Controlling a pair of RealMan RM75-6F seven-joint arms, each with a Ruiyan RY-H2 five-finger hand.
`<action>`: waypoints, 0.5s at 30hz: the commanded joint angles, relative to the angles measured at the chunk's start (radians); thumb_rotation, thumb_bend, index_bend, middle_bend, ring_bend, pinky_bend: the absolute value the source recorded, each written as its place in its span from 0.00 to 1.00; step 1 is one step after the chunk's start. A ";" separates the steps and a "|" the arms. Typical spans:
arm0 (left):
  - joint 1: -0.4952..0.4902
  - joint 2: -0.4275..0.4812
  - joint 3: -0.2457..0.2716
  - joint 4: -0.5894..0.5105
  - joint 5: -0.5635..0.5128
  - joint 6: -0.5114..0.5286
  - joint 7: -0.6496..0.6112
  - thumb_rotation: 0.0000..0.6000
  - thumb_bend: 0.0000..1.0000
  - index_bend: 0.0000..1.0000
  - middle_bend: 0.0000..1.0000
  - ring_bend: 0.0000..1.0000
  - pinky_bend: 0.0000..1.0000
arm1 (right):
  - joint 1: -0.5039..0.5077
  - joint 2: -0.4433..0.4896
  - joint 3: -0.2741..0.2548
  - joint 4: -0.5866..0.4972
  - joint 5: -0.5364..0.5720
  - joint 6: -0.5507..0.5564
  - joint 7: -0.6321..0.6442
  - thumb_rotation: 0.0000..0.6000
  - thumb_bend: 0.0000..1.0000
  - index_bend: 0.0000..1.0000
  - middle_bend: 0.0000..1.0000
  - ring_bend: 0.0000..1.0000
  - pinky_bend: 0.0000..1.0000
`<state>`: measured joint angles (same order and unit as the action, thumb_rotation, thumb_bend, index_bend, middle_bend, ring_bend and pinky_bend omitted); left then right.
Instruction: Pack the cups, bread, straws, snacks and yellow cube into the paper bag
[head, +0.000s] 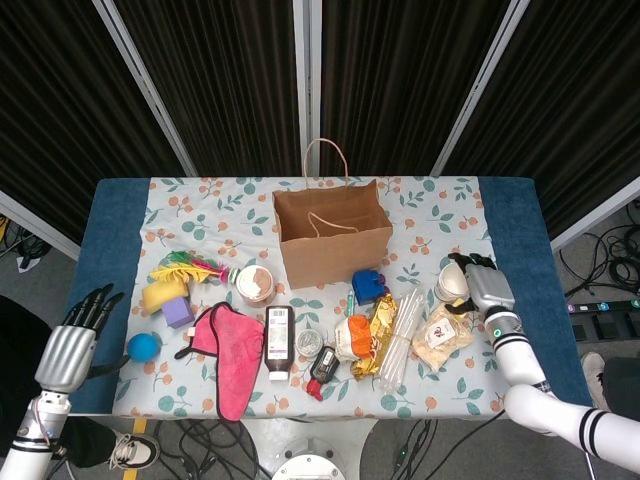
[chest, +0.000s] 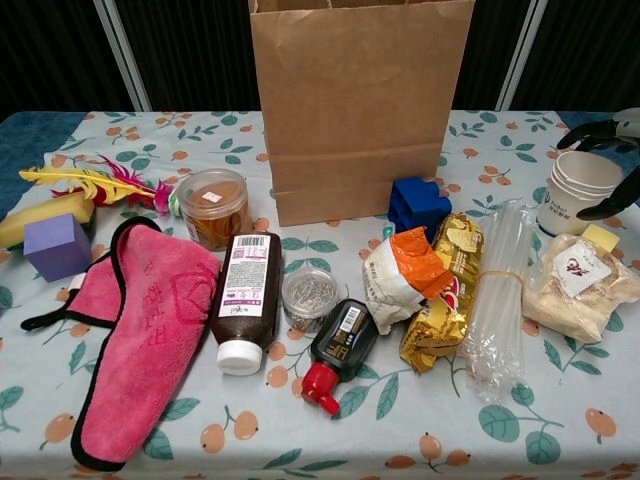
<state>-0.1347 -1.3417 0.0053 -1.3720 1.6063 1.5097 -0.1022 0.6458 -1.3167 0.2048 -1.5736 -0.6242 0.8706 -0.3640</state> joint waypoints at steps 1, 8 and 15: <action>0.002 -0.004 -0.001 0.005 -0.004 0.002 -0.008 0.98 0.15 0.16 0.14 0.09 0.19 | 0.007 -0.020 -0.004 0.014 0.010 0.017 -0.002 1.00 0.12 0.18 0.17 0.04 0.08; 0.010 -0.012 0.006 0.021 -0.011 -0.002 -0.022 0.98 0.15 0.16 0.14 0.09 0.19 | 0.001 -0.055 -0.001 0.027 -0.010 0.097 0.005 1.00 0.23 0.36 0.30 0.18 0.24; 0.009 -0.007 0.005 0.015 -0.006 0.003 -0.026 0.98 0.15 0.16 0.14 0.09 0.19 | -0.024 0.023 0.021 -0.097 -0.082 0.200 0.005 1.00 0.25 0.38 0.32 0.20 0.26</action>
<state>-0.1251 -1.3494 0.0106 -1.3566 1.6000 1.5126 -0.1281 0.6342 -1.3374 0.2108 -1.6065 -0.6740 1.0272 -0.3589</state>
